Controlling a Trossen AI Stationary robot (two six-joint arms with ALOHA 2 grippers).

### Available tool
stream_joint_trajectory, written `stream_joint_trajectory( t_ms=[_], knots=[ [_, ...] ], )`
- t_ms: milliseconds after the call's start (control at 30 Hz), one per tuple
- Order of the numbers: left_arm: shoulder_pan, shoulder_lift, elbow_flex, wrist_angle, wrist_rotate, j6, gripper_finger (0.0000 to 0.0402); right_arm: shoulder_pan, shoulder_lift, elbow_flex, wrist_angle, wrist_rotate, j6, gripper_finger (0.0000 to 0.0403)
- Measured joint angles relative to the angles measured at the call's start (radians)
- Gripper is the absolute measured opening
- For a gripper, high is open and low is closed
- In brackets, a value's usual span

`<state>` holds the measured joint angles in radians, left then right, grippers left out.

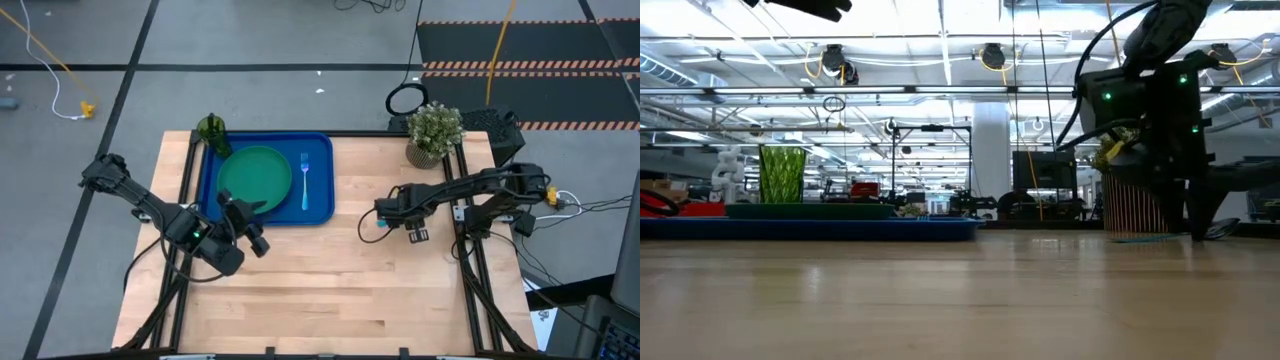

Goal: Pick and place plate/cup/fork/spoon on tray
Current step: Put the blue spoon on the blue serving tray to the right of the blue fork

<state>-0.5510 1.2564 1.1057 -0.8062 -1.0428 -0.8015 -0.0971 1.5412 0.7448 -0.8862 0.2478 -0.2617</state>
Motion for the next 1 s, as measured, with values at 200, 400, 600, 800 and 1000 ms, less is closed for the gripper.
stream_joint_trajectory(
  t_ms=[200,400,600,800,1000],
  knots=[
    [0.001,0.0,0.0,0.108,-0.001,0.102,0.0157,0.0,0.005,-0.002,0.008,-0.002,-0.016,0.0069],
    [0.015,0.0,0.0,0.188,-0.002,0.193,0.0157,0.0,0.006,-0.003,0.01,-0.024,-0.013,0.0007],
    [0.044,0.0,0.0,0.211,-0.002,0.211,0.0157,0.022,0.004,0.008,0.007,-0.022,0.024,0.0013],
    [0.063,0.0,0.0,0.213,0.003,0.214,0.0157,0.058,0.006,0.057,0.015,-0.025,0.122,0.0004],
    [0.074,0.033,0.0,0.213,0.009,0.22,0.0157,0.115,0.005,0.098,0.018,0.039,0.173,0.0002]
  ],
)
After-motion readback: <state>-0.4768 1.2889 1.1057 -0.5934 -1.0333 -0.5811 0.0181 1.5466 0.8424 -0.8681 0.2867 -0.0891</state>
